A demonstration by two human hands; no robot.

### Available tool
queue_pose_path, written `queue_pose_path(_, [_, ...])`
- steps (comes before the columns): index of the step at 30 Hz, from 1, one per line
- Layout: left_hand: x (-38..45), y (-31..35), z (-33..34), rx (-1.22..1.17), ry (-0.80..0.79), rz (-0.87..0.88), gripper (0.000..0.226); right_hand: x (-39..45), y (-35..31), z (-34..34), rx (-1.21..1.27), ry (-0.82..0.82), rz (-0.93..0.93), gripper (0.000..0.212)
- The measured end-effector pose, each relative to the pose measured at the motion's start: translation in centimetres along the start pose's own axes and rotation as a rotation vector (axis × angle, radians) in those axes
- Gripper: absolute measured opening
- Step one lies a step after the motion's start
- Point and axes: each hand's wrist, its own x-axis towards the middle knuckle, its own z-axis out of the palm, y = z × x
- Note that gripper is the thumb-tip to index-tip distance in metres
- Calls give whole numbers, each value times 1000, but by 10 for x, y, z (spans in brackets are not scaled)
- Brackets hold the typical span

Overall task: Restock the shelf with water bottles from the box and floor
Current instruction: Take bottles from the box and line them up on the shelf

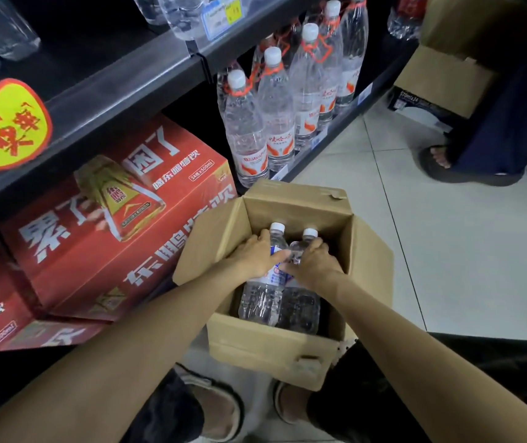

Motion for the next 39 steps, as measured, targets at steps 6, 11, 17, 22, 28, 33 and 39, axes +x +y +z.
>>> queue_pose_path(6, [-1,4,-8,32,16,7,72,5,-1,3,85,-16,41,88])
queue_pose_path(11, [-13,9,-13,51,47,10,71,-6,-3,4,39,80,8,89])
queue_pose_path(17, [-35,11,-19,36,139,73,69,-25,-2,-2,156,197,-42,72])
queue_pose_path(22, [-61,5,-29,63,246,163,74,-49,-5,-9,185,334,-216,70])
queue_pose_path(28, [-97,1,-50,62,371,269,86,-81,-3,-24,222,519,-412,73])
queue_pose_path(33, [-129,0,-76,-49,503,322,82,-103,-14,-52,227,604,-526,68])
queue_pose_path(39, [-177,-1,-121,-141,685,451,66,-135,-38,-90,241,699,-632,71])
